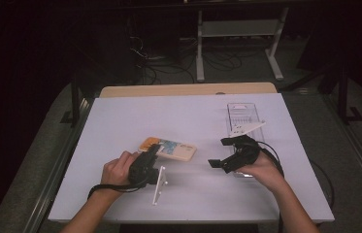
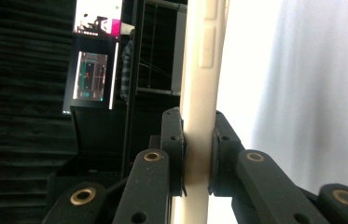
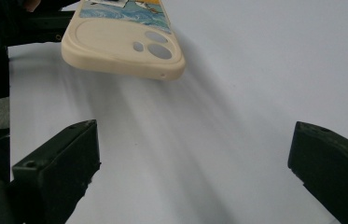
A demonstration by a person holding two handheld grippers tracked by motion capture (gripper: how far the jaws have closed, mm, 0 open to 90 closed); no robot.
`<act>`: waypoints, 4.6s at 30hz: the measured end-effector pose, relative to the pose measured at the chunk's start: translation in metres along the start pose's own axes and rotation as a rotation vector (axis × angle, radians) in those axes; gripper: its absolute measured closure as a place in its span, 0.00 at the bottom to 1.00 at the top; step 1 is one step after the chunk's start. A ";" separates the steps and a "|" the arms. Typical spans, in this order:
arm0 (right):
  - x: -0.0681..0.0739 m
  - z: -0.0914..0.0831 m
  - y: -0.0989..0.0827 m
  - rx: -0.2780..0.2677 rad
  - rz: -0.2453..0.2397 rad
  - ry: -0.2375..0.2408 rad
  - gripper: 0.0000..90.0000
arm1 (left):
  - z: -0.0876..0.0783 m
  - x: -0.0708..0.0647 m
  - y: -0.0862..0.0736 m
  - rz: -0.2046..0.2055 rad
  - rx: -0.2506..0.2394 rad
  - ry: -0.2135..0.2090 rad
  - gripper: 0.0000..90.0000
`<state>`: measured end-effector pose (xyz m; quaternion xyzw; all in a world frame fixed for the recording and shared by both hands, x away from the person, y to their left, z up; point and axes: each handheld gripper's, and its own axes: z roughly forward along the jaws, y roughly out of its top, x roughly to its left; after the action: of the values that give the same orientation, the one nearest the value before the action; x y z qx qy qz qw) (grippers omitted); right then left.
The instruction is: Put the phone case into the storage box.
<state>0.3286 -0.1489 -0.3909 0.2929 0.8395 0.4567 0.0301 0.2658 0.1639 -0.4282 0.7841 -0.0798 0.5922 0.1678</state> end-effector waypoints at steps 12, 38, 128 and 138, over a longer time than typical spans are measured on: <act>-0.002 0.001 0.000 -0.006 -0.006 0.007 0.02 | 0.002 0.005 -0.003 -0.125 0.006 -0.050 0.88; -0.003 0.002 0.000 0.006 0.001 0.012 0.02 | 0.006 0.024 -0.013 -0.412 0.010 -0.170 0.88; 0.002 0.025 0.048 -0.012 0.082 -0.020 0.00 | 0.021 0.046 -0.034 -1.219 -0.014 -0.391 0.88; -0.003 0.045 0.056 -0.020 0.121 -0.015 0.00 | 0.022 0.044 -0.033 -1.221 -0.016 -0.377 0.88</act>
<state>0.3709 -0.0939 -0.3736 0.3462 0.8154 0.4639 0.0116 0.3090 0.1897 -0.3975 0.7779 0.3486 0.2413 0.4639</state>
